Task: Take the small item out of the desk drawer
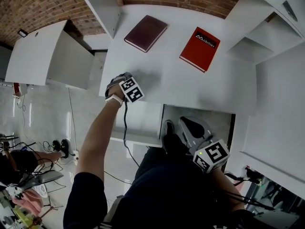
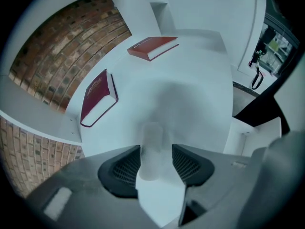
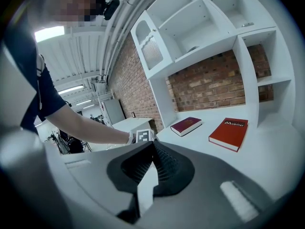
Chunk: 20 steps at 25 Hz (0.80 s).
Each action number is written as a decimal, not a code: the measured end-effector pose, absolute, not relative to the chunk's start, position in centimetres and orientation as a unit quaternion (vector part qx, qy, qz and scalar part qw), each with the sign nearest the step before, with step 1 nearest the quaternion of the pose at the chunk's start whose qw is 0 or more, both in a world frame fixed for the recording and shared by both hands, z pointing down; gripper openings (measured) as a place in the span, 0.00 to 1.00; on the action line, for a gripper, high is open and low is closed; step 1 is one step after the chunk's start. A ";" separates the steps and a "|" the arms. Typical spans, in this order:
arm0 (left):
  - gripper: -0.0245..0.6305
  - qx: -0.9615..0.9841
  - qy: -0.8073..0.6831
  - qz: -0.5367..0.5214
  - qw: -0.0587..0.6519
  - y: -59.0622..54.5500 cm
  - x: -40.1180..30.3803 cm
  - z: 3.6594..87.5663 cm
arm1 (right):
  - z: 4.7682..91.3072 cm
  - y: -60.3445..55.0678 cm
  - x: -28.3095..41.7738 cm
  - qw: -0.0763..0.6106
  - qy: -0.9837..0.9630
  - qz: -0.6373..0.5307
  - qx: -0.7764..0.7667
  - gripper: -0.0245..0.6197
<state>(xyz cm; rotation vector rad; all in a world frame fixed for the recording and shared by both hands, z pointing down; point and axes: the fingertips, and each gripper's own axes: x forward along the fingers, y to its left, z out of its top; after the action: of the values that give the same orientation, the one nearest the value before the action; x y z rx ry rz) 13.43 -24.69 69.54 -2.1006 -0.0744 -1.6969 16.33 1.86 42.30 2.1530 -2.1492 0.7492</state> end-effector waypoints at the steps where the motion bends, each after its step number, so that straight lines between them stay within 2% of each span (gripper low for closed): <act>1: 0.37 -0.762 -0.023 -0.610 0.217 -24.7 13.4 69.4 | 42.4 1.8 16.4 0.003 -0.687 0.239 0.687 0.04; 10: 0.40 -0.804 0.055 -0.542 0.239 -25.6 12.7 64.4 | 42.9 0.5 16.0 0.001 -0.709 0.241 0.663 0.04; 15: 0.40 -0.856 0.087 -0.445 0.247 -24.5 13.0 57.3 | 41.8 -1.0 15.8 0.007 -0.725 0.224 0.651 0.04; 20: 0.35 -0.896 0.147 -0.348 0.233 -24.3 11.2 49.8 | 40.0 -3.1 17.3 0.017 -0.733 0.192 0.652 0.04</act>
<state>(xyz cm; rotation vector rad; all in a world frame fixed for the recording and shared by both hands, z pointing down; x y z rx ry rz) 11.23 -24.33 49.80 -2.4621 0.4027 -0.9548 17.27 -3.13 39.98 2.0281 -2.2788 0.5954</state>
